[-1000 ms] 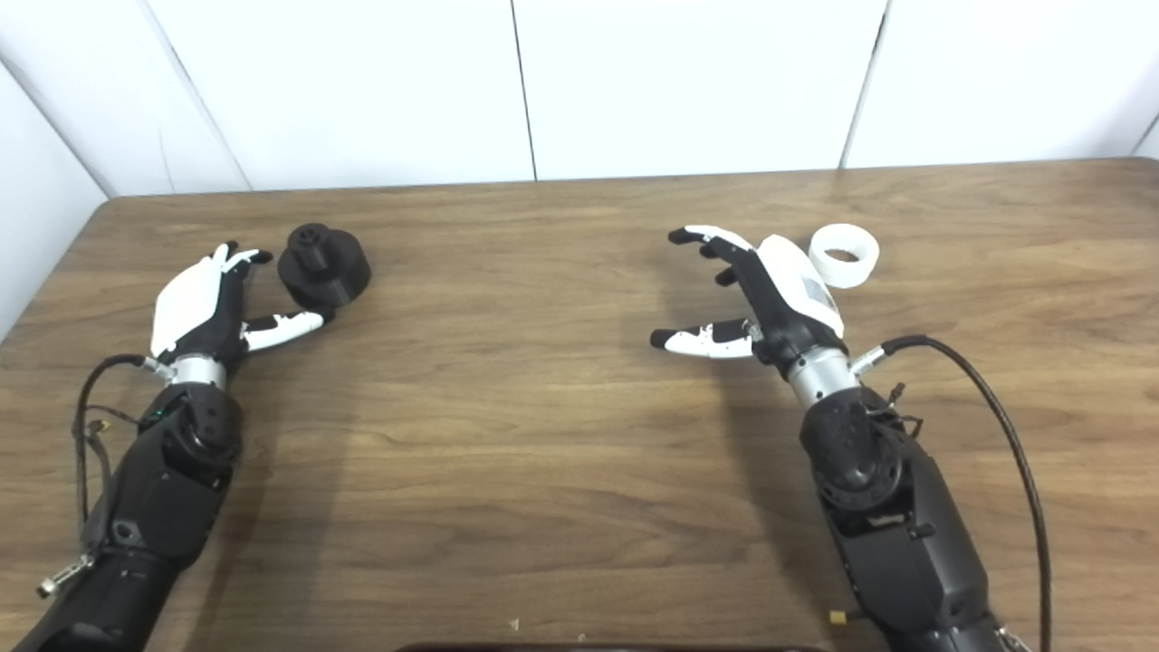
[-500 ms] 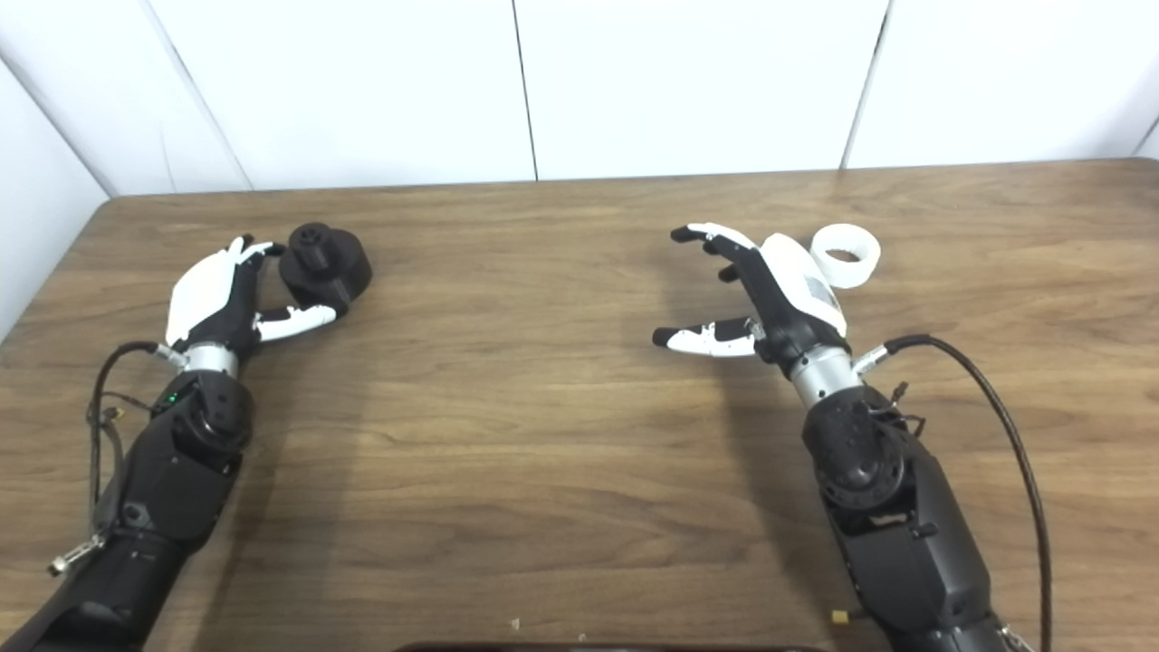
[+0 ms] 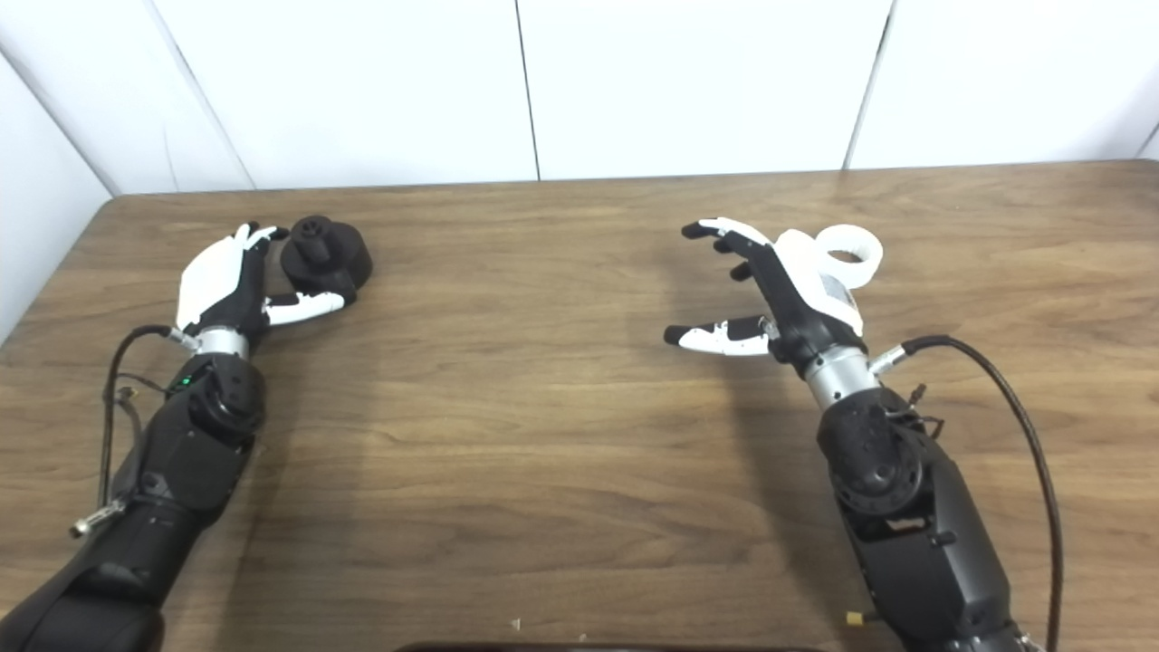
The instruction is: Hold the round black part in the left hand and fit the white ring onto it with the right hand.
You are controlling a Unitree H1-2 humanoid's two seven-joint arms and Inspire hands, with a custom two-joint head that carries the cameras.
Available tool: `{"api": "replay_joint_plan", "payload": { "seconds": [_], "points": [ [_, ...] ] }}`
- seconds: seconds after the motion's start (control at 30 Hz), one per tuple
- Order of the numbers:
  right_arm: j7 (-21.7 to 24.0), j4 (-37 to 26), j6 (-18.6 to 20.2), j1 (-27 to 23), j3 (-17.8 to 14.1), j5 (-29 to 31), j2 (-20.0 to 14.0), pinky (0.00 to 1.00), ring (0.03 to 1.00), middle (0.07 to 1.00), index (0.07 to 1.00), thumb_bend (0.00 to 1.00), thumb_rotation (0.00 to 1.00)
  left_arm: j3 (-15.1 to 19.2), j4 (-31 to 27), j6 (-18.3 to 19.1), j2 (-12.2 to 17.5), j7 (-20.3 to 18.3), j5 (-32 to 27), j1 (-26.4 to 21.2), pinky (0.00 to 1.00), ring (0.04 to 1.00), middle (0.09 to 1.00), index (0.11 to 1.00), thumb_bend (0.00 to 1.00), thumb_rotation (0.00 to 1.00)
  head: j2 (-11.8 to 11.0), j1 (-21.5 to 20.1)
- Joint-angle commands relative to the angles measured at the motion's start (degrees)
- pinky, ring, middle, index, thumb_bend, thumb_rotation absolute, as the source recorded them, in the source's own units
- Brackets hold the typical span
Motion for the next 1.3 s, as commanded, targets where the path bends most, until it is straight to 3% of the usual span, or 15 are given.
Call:
{"api": "replay_joint_plan", "payload": {
  "seconds": [0.0,0.6,0.97,1.27],
  "points": [
    [-0.5,-1.9,-0.7,-1.7,-0.7,0.2,-0.4,0.68,0.805,0.856,0.792,0.75,0.21,0.9,0.6,-2.9,0.4,3.8,-0.8,-3.5,0.93,1.0,1.0,0.75,0.96,0.4,0.0,0.0],
    [-0.1,-2.6,0.4,-1.2,-0.9,-0.3,-0.5,0.69,0.814,0.86,0.795,0.74,0.22,0.9,-0.5,-4.2,-0.2,4.2,-3.3,-2.3,0.93,1.0,1.0,0.658,0.9,0.28,0.7,0.0],
    [-0.2,-2.7,0.2,-1.2,-1.4,0.5,-0.5,0.69,0.818,0.866,0.803,0.74,0.23,-0.9,-6.8,-5.2,-1.1,-0.7,-4.1,1.5,1.0,1.0,1.0,0.631,0.93,0.27,0.7,0.0],
    [0.2,-3.7,0.4,-1.9,-1.7,0.5,-0.9,0.7,0.819,0.865,0.807,0.73,0.23,-4.9,-16.3,-3.8,-3.0,-8.4,-3.7,6.8,1.0,1.0,1.0,0.643,0.96,0.32,1.0,-0.3]
  ]
}}
